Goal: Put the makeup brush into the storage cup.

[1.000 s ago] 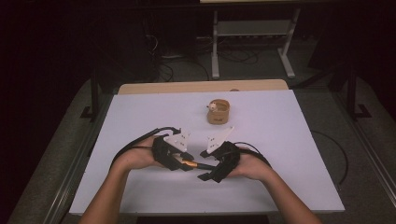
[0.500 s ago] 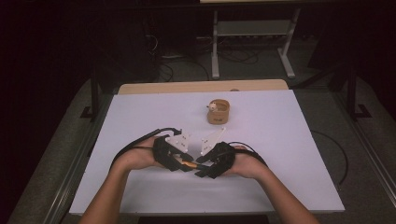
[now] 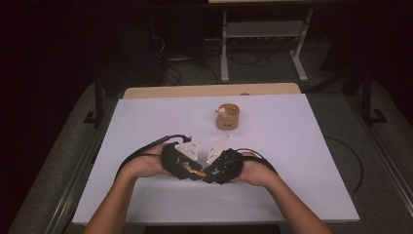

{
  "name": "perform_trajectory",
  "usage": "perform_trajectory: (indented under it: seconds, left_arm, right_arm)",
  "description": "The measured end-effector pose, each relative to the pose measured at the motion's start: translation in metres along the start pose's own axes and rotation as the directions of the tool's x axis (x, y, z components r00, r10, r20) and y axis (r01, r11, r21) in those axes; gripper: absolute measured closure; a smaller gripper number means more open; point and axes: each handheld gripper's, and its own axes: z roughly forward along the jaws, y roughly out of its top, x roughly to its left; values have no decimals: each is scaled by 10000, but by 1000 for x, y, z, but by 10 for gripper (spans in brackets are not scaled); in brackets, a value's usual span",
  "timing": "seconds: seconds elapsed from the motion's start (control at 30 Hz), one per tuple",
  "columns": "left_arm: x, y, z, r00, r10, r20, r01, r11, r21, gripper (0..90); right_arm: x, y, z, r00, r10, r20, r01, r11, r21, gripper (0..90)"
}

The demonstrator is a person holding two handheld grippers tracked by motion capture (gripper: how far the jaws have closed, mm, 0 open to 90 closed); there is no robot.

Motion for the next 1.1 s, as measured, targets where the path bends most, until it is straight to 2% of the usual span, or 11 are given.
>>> perform_trajectory:
  seconds: [0.17,0.63,0.67,0.7,0.73,0.77,0.83,0.9,1.0,1.03,1.1]
  left_arm:
    - [0,0,0,10000,-48,33,48,10000,-28,634]
    - [1,-3,3,9999,-7,128,6,10000,50,627]
    - [1,-3,3,9999,-7,128,6,10000,50,617]
    - [0,-3,4,10000,-25,73,26,10000,-54,533]
    - [1,-3,4,10000,7,-15,-7,10000,-45,533]
    - [1,-3,3,10000,-47,-17,47,9999,-115,476]
    - [2,-4,-1,9998,-219,-38,217,9986,-481,445]
    - [3,-4,-3,9997,-234,-47,230,9980,-584,422]
    - [4,-7,-7,9990,-449,-57,441,9936,-1039,373]
    - [4,-9,-10,9973,-681,-276,639,9890,-1333,342]
    - [5,-10,-12,9962,-778,-391,713,9866,-1470,315]
  right_arm:
    - [1,1,3,9999,-72,-96,73,9999,72,716]
    - [1,0,6,9998,-188,41,188,9997,129,732]
    - [1,0,6,9998,-188,41,188,9997,129,732]
    - [0,-1,6,9999,-99,-25,99,9999,93,733]
    - [0,-1,6,9999,-99,-25,99,9999,93,733]
    - [0,-2,6,10000,-71,-41,71,9999,86,733]
    - [0,-3,5,10000,-17,-62,17,9999,102,733]
    - [0,-4,5,10000,-32,-33,32,10000,87,733]
    - [-1,-6,3,10000,-6,29,6,10000,73,733]
    - [-3,-8,1,10000,60,35,-60,10000,16,733]
    - [-3,-9,0,9999,109,63,-109,9999,-25,733]
